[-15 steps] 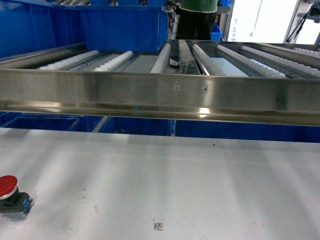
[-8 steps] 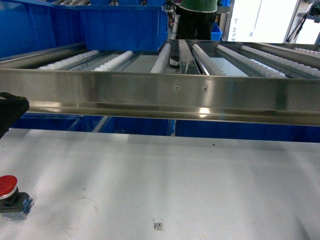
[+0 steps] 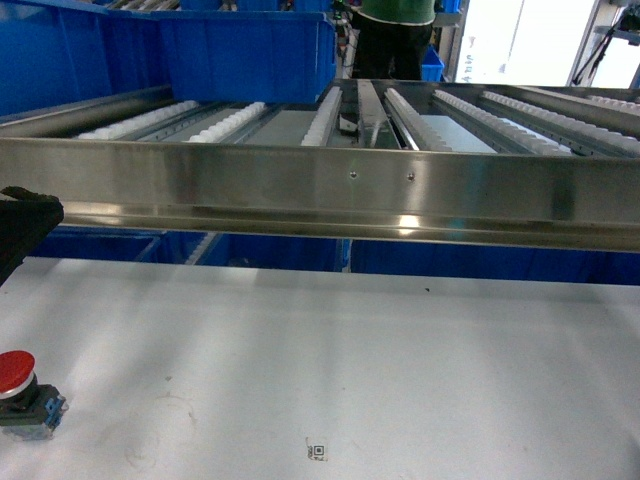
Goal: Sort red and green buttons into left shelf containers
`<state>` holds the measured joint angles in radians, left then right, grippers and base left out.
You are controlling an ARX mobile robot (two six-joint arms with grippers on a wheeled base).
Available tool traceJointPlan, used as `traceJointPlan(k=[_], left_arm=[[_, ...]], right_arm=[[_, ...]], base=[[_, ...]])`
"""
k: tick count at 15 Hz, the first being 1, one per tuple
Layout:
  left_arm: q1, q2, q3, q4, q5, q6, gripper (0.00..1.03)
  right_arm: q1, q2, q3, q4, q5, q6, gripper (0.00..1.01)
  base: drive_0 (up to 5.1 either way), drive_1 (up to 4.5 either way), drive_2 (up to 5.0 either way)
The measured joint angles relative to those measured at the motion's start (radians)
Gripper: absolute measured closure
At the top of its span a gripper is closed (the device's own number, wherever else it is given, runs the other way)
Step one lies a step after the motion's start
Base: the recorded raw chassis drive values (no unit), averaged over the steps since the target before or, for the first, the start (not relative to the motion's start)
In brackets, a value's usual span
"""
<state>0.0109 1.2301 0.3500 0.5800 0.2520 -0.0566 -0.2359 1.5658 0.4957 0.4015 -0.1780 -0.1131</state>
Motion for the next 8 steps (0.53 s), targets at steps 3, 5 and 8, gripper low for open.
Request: traceJointPlan(k=[3,5,8], left_arm=[[0.000,0.000,0.000,0.000,0.000,0.000,0.05],[0.000,0.000,0.000,0.000,0.000,0.000,0.05],[0.000,0.000,0.000,0.000,0.000,0.000,0.05]], right_arm=[[0.000,0.099,0.013,0.016,0.006,-0.022,0.03],[-0.001,0.154,0.027,0.027,0.017,-0.056,0.03],[-0.036,0.218,0.058,0.026,0.019,-0.098,0.03]], base=[[0.0,0.00,0.0],[0.0,0.00,0.0],[0.0,0.00,0.0]])
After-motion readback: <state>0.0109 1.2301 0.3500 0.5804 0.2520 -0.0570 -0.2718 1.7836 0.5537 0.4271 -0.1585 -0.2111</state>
